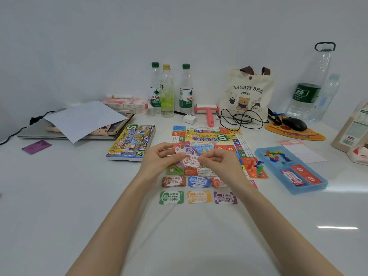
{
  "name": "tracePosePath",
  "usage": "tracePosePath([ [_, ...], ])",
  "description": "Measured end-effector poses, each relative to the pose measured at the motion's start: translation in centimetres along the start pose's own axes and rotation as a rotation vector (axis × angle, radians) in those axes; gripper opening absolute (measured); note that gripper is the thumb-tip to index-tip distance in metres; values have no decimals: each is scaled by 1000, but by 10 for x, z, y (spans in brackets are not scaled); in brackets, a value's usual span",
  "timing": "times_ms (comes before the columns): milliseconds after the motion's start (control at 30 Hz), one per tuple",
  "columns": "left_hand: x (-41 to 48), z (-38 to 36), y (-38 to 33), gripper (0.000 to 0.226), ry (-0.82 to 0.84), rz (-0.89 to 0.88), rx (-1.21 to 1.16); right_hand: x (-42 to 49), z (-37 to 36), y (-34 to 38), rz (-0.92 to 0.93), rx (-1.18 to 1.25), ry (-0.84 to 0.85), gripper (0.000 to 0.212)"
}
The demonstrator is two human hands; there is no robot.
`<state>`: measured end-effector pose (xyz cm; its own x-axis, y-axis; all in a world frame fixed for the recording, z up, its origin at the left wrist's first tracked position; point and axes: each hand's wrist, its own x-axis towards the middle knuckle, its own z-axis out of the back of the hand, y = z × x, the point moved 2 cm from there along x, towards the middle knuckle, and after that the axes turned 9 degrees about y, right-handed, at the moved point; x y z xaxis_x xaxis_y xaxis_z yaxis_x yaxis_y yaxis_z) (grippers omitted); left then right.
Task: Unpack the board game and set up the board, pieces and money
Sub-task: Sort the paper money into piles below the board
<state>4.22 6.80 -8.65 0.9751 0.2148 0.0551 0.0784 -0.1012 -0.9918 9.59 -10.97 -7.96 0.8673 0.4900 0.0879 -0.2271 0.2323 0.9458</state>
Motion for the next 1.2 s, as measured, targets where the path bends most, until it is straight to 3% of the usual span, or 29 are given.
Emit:
tracePosePath([
  [133, 4, 16, 1, 32, -123, -25, -71, 4, -4, -3, -71, 38, 65, 3],
  [300, 6, 32, 4, 30, -233, -36, -177, 7, -26, -2, -127, -98, 223, 3],
  [533, 8, 37, 6, 43, -233, -18, -244, 14, -45, -2, -104, -306, 212, 5],
  [967, 10, 34, 7, 42, -201, -23, -237, 12, -54, -7, 4, -624, 133, 10],
  [1067, 9, 33, 7, 39, -189, -20, -228, 11, -51, -4, 50, -574, 88, 12],
  [1200, 9, 29, 8, 41, -149, 4, -169, 13, -38, 7, 123, -321, -67, 4],
])
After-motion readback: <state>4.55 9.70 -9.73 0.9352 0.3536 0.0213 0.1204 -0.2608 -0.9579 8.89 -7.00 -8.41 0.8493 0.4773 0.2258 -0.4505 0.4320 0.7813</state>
